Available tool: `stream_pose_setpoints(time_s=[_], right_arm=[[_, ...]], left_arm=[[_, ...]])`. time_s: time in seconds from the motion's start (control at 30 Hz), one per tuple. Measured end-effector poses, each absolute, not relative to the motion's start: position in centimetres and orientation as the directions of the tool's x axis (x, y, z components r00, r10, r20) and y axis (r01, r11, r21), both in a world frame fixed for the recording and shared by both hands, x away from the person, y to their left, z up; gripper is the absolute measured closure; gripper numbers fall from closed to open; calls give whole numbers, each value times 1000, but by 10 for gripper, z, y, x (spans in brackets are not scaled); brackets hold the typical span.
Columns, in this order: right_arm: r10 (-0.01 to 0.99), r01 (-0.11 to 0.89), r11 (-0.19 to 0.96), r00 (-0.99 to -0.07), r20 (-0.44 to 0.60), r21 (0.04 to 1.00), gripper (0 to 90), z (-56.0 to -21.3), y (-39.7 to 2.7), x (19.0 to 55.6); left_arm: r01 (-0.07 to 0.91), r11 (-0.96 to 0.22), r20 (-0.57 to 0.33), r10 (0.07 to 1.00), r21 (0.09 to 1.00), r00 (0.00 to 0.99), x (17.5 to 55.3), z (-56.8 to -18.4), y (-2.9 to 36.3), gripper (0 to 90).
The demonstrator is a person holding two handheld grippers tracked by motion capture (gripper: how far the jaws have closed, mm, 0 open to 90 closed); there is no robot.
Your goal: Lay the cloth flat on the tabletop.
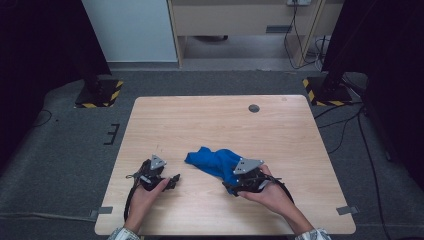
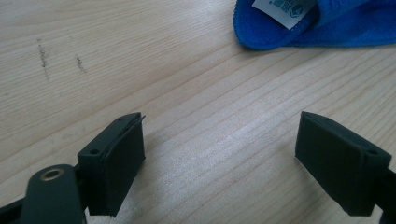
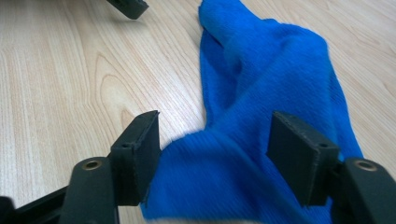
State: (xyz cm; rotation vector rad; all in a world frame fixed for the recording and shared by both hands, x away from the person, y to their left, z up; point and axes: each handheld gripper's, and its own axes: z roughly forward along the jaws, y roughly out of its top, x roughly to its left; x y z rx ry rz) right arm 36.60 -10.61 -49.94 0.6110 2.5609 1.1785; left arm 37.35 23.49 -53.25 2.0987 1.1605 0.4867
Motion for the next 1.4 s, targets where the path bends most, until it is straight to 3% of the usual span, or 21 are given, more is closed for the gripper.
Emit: stream_pose_setpoints(time_s=[0.07,0.13,0.33,0.4,0.87,1.2,1.4], right_arm=[[466,254,604,-882,-77,755,346,-501,-102,367],[446,239,640,-889,-100,731,421,-505,-98,365],[452,247,653,-885,-107,716,766,-502,-107,366],[456,251,651,-884,-104,717,807,-501,-110,367],[530,267,522,-846,-63,810,839,-478,-124,374],[609,280,428,-792,-45,859,837,-452,-132,399],[694,350,364,-720,-1,863,826,-450,-140,427]], left_arm=[[592,-370,-2,846,716,533,373,-533,235,150],[591,-369,-2,847,717,532,373,-532,235,150],[590,-368,-1,847,719,531,373,-531,235,150],[589,-368,-1,847,719,531,373,-531,235,150],[582,-360,-8,845,729,534,372,-528,233,153],[548,-333,-28,836,767,548,375,-517,225,190],[534,-352,-18,822,768,569,390,-513,211,249]])
